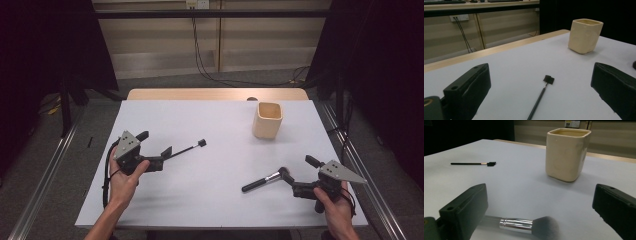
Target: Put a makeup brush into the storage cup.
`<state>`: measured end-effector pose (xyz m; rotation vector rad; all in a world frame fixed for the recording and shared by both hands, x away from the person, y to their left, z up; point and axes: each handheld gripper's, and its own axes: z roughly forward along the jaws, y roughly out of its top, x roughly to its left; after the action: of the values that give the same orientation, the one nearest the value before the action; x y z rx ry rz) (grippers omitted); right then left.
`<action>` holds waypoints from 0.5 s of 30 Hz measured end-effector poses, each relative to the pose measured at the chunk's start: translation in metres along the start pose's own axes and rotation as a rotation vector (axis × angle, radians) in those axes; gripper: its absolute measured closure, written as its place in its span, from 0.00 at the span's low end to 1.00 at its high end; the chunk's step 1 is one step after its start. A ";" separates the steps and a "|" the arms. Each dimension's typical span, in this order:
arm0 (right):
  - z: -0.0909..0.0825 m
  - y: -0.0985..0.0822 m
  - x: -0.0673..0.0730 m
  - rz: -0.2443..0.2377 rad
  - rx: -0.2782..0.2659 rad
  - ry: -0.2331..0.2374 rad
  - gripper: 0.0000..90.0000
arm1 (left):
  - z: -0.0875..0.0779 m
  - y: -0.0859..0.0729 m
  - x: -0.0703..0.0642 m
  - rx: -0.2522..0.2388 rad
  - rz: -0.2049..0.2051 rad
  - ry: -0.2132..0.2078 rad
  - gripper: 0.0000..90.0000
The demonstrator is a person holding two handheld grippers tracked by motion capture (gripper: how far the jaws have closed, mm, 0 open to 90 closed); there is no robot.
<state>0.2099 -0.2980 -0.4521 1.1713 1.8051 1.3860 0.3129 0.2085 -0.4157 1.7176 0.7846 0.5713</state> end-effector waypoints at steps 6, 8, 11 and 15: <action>0.000 0.000 0.000 0.000 -0.001 0.002 0.00 | 0.010 0.006 0.003 0.003 0.025 0.004 0.03; 0.000 0.000 0.000 0.001 -0.002 0.001 0.00 | 0.013 0.009 0.004 -0.004 0.020 0.005 0.03; 0.000 0.000 0.000 0.003 -0.003 0.001 0.00 | 0.019 0.013 0.006 0.003 0.022 0.001 0.03; 0.000 0.000 0.000 0.007 -0.002 0.000 0.00 | 0.026 0.018 0.007 -0.007 0.014 -0.002 0.03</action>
<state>0.2101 -0.2980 -0.4524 1.1773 1.8015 1.3911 0.3401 0.1946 -0.4054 1.7183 0.7691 0.5805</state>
